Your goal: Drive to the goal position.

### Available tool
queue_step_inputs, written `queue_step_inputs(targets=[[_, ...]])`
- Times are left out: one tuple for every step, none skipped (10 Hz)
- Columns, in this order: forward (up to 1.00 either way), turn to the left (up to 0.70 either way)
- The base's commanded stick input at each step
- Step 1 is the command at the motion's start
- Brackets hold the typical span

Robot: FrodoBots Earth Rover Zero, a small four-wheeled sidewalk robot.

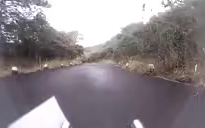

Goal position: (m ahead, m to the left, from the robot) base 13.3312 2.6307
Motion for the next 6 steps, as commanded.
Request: queue_step_inputs(targets=[[1.0,0.0],[1.0,0.0],[1.0,0.0],[1.0,0.0],[1.0,-0.05],[1.0,-0.4]])
